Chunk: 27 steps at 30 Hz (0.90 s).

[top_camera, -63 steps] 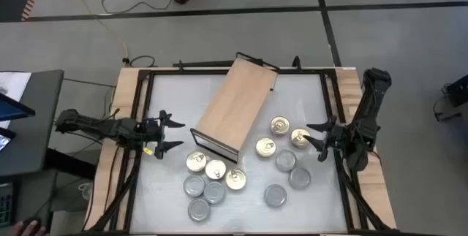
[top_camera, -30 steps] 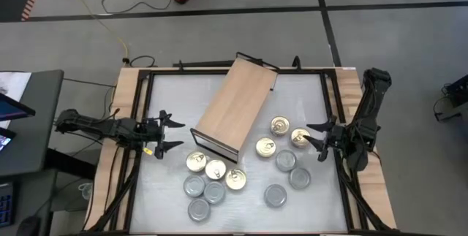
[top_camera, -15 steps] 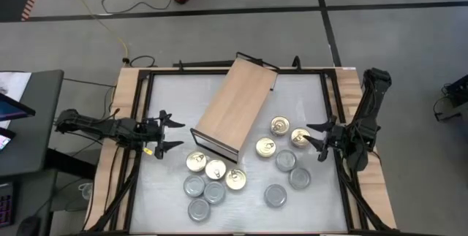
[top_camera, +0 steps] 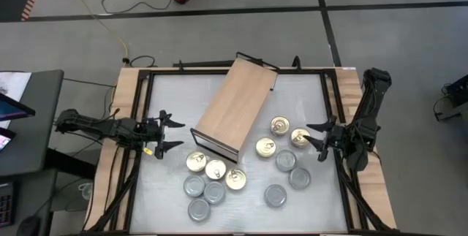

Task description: Stack canned seafood by type on shelf

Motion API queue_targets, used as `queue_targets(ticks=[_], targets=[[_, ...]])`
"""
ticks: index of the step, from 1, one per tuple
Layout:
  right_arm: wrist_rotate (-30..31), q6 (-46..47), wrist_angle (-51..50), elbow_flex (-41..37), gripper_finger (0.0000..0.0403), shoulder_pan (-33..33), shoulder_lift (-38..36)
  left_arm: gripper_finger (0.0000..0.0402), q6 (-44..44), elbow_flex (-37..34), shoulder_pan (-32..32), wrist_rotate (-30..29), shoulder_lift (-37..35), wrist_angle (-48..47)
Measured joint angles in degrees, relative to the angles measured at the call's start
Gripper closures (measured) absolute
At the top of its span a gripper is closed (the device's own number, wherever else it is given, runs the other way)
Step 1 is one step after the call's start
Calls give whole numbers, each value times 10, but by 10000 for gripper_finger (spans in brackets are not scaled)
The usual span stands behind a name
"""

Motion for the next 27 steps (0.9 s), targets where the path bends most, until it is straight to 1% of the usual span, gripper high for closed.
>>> queue_targets(ticks=[10, 12, 13, 15, 17, 25, 27], targets=[[0, 0, 0, 0, 155, 0, 0, 95, 0, 0, 0, 0, 0, 1], [0, 0, 0, 0, 155, 0, 0, 95, 1, 0, 0, -1, 0, 12], [0, 0, 0, 0, 155, 0, 0, 95, -10, 0, 0, 0, 0, 22], [0, 0, 0, 0, 155, 0, 0, 95, -63, 0, 0, 7, 0, 32], [0, 0, 0, 0, 155, 0, 0, 95, -97, 0, 0, 8, 0, 51], [0, 0, 0, 0, 155, 0, 0, 95, -174, 0, 0, 4, 0, 52], [0, 2, 3, 0, 155, 0, 0, 95, -177, 0, 0, 5, 0, 52]])
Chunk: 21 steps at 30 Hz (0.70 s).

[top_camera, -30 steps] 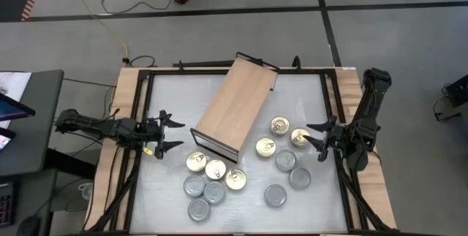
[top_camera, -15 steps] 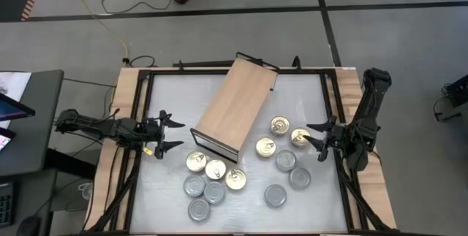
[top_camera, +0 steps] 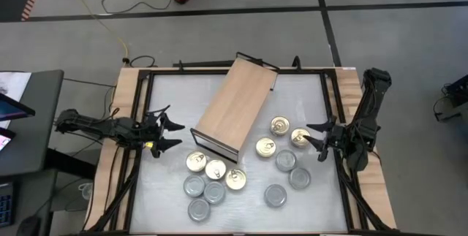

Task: Stack canned seafood by type on shelf
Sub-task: Put the blue tuna can on the shelf

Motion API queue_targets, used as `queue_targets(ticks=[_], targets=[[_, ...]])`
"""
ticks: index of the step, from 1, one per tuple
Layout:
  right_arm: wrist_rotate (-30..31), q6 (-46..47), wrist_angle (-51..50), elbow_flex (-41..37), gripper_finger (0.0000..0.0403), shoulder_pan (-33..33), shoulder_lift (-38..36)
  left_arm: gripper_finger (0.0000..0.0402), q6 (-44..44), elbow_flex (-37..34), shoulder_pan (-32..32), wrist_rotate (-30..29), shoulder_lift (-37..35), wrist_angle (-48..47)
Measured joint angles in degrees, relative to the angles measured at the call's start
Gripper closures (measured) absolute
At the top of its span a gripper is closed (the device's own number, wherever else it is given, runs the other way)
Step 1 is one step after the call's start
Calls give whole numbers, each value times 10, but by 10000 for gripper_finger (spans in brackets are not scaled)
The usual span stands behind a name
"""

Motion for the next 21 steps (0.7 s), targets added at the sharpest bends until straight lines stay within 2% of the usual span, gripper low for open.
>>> queue_targets(ticks=[7, 12, 14, 18, 21], targets=[[0, 47, 30, 0, 155, 0, 0, 95, 1, 0, 0, -46, 0, 5], [-1, 84, 32, 0, 155, -3, 0, 95, 1, 0, 0, -156, 0, 6], [-1, 94, 31, 0, 155, -4, 0, 95, -7, 0, 0, -179, 0, 5], [-1, 98, 34, 0, 155, -4, 0, 95, -27, 0, 0, -187, 0, 7], [-2, 98, 52, 0, 155, -4, 0, 95, -66, 0, 0, -167, 0, 3]])
